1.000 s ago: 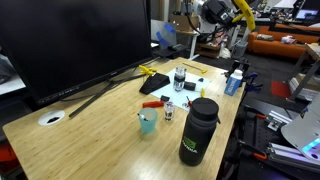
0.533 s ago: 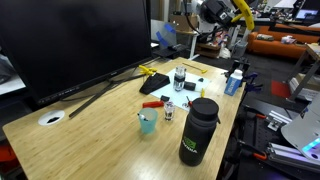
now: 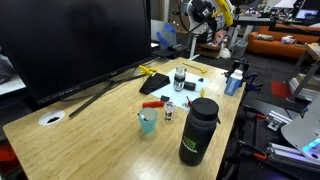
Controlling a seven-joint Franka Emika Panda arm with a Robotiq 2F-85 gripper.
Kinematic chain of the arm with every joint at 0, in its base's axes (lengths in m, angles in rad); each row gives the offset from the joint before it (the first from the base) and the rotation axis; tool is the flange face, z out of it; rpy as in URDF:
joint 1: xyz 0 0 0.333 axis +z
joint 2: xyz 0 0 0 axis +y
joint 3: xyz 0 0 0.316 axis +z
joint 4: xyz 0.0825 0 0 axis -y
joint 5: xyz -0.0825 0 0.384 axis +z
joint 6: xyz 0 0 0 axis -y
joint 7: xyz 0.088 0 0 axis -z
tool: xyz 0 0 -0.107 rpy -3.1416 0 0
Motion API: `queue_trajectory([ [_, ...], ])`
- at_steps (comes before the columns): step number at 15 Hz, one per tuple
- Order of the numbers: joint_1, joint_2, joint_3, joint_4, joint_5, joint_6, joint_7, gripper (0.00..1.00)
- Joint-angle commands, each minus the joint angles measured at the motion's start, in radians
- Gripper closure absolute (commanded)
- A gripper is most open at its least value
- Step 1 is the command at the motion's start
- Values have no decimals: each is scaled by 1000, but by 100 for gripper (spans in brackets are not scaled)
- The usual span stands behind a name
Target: Get the rightmost yellow object and put it behind all the yellow objects on the black base
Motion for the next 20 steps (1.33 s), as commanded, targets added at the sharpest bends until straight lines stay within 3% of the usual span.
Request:
queue_trajectory([
  [1,-48,106,-12,102,104,-69,42,98],
  [11,-124,373,-4,322,377,-23,174,98],
  [13,-130,405,-8,358,390,-21,190,98],
  [14,-120,383,-14,313,368,-13,150,91],
  [20,-127,403,-10,346,373,-14,161,91],
])
